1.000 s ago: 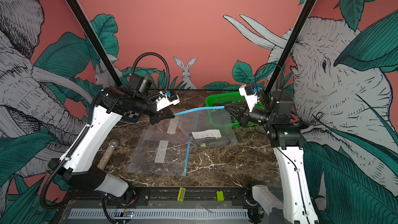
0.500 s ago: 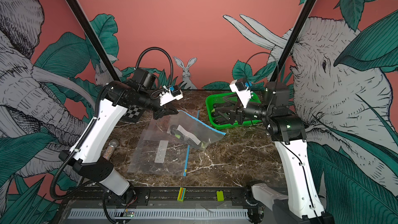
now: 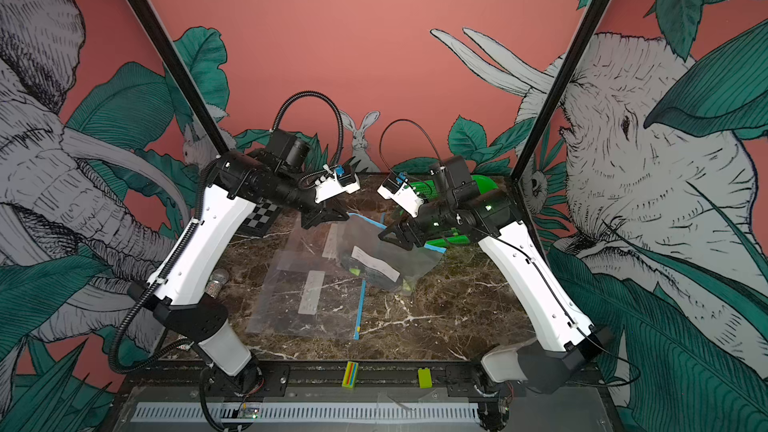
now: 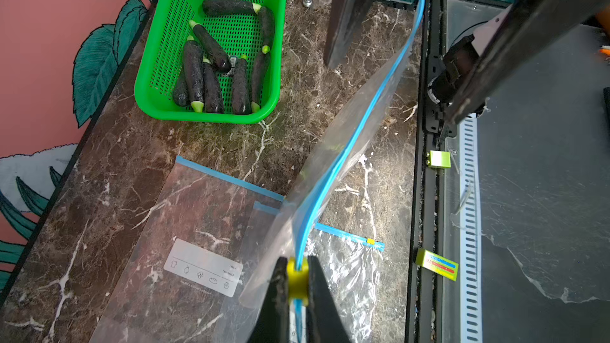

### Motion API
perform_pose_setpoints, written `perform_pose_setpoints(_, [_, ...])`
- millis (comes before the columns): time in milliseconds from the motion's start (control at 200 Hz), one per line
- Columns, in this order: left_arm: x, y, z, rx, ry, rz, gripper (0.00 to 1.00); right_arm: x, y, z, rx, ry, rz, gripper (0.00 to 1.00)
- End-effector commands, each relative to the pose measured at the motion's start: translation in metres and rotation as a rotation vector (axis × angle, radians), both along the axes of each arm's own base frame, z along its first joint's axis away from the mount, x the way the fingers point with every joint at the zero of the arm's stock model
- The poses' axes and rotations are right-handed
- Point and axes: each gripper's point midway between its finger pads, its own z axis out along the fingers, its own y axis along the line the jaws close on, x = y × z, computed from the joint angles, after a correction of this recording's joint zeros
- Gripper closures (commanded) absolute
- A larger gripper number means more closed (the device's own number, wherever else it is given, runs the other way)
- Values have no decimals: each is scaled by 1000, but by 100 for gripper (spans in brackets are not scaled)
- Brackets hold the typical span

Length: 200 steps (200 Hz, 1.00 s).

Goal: Place the eggplant in a zip-top bag and seal the zipper
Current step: Zip the zipper on the zipper food storage bag, then place the zipper food storage bag at the center of the board.

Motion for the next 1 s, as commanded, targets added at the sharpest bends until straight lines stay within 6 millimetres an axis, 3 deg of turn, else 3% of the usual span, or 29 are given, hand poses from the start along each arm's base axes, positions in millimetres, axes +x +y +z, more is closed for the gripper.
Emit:
perform_pose_setpoints(0, [-10,0,9,-16,-12,-34,100,-1,-5,-10,-56,-9,-22,37])
perform_pose_setpoints(380, [-11,-2,11,-30,-12,-44,100,12,0,-28,-77,22,-59,65])
perform_pose_setpoints(530, [-10,-3,11,-38,-12,-38,100,12,3,-26,-51,37,-70,100])
perform_pose_setpoints(605, [-7,-3,12,-41,-14,-16,77,10,3,-21,-27,48,-85,100])
perform_pose_setpoints(670, [-4,-1,12,-35,-16,6,47,10,2,-16,-1,62,-126,100])
perform_pose_setpoints(755, [5,5,19,-61,-26,63,26,11,-6,-12,9,95,-211,100])
perform_pose_setpoints(850, [16,15,32,-112,-50,137,14,8,-14,-12,32,155,-302,100])
perform_pose_setpoints(995, [30,29,47,-188,-106,243,8,8,-42,-29,4,235,-503,100])
